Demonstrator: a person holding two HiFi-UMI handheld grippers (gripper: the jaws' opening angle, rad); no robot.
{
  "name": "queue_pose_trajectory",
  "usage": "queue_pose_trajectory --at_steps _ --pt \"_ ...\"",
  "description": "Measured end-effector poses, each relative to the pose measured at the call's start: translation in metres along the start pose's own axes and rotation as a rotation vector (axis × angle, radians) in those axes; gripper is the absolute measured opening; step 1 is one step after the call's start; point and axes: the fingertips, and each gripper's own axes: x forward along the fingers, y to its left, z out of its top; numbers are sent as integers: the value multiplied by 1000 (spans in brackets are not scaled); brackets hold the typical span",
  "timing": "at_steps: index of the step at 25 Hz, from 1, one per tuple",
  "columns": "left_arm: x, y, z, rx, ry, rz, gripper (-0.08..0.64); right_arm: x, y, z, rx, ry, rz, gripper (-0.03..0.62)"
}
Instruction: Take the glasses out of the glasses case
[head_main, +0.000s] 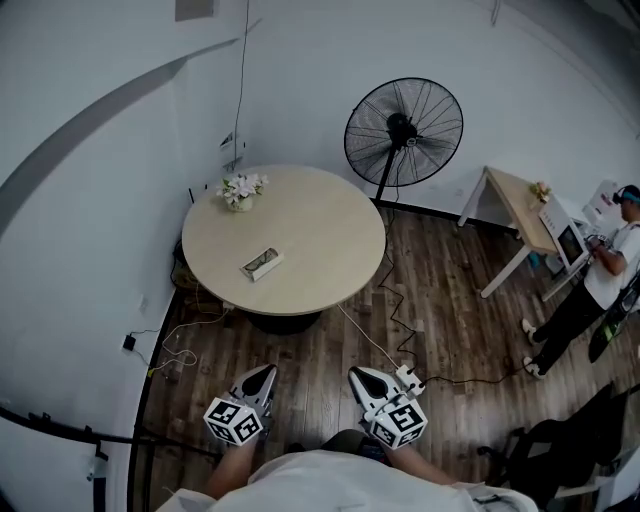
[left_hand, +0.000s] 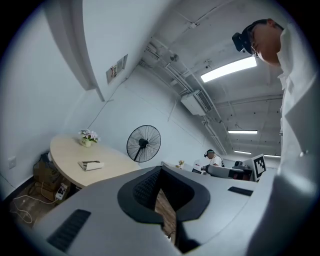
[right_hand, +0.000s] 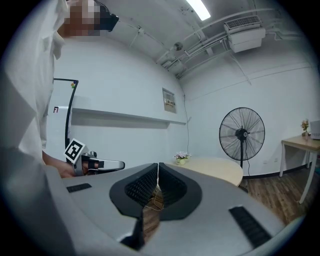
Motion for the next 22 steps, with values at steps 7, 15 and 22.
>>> queue_pose_trajectory --at_steps 7,15,22 --pt "44 31 2 -4 6 11 8 35 -43 -7 25 3 0 25" --pt "122 82 41 22 -23 108 8 127 -111 15 25 -21 113 25" --pt "208 107 82 67 -55 199 8 190 -196 44 10 -37 221 25"
